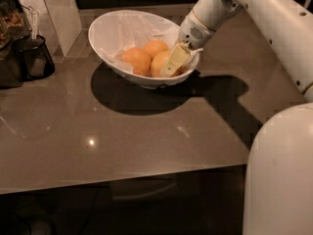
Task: Pick orange from white bowl
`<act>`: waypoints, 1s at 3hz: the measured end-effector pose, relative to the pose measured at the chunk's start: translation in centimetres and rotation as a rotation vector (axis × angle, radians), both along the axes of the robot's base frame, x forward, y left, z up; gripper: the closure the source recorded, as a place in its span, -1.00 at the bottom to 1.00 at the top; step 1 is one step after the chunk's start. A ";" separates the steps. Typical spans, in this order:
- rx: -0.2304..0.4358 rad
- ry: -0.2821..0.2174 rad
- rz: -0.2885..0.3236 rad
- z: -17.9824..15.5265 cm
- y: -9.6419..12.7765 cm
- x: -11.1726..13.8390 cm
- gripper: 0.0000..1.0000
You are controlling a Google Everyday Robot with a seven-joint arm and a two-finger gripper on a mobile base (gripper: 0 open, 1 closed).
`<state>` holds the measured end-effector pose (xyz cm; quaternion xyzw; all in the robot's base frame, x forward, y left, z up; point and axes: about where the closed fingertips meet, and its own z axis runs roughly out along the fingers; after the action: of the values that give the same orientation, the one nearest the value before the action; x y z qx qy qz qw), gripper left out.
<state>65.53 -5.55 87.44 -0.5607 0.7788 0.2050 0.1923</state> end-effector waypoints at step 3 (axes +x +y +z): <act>-0.006 0.022 -0.005 -0.8 0.0 0.1 -0.46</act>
Offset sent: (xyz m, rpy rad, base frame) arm -0.0024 -0.0056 -0.0078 -0.0153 0.0385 -0.0108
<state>65.62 -5.54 86.66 -0.5569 0.7831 0.2083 0.1824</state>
